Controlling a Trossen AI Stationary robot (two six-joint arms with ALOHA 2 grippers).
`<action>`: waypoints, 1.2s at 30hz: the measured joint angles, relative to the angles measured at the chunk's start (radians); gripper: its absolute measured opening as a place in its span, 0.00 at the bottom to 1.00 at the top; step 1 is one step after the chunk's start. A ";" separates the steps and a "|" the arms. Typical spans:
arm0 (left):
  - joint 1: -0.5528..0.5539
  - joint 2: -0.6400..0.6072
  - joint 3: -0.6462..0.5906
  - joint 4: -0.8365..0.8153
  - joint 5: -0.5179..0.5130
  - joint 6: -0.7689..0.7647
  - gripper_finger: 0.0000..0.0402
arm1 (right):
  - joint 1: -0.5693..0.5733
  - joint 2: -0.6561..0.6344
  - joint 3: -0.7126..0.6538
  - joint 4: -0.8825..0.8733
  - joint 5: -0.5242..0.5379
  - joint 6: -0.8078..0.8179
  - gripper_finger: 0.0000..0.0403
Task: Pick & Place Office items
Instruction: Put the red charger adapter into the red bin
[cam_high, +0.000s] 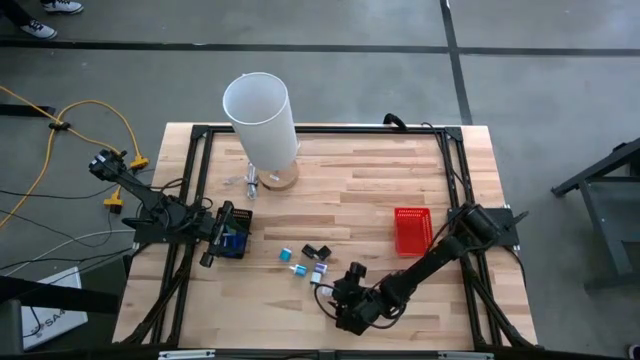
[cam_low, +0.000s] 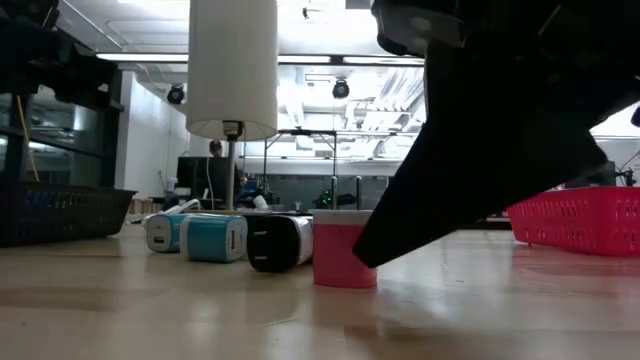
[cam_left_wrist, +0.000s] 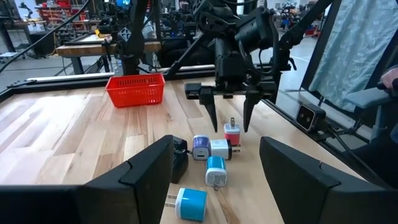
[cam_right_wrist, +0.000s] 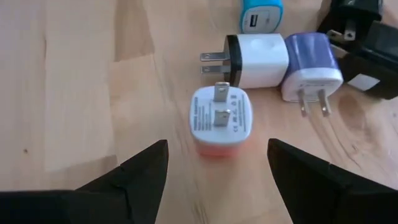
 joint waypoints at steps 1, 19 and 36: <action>0.000 0.000 0.000 0.001 0.000 0.000 0.58 | 0.000 0.000 0.000 0.001 0.002 0.000 0.65; 0.000 0.001 0.000 0.010 0.000 0.000 0.58 | -0.038 0.034 0.001 0.072 0.002 -0.008 0.65; 0.000 0.001 0.000 0.010 0.000 0.000 0.58 | -0.038 0.034 0.001 0.069 -0.006 -0.026 0.55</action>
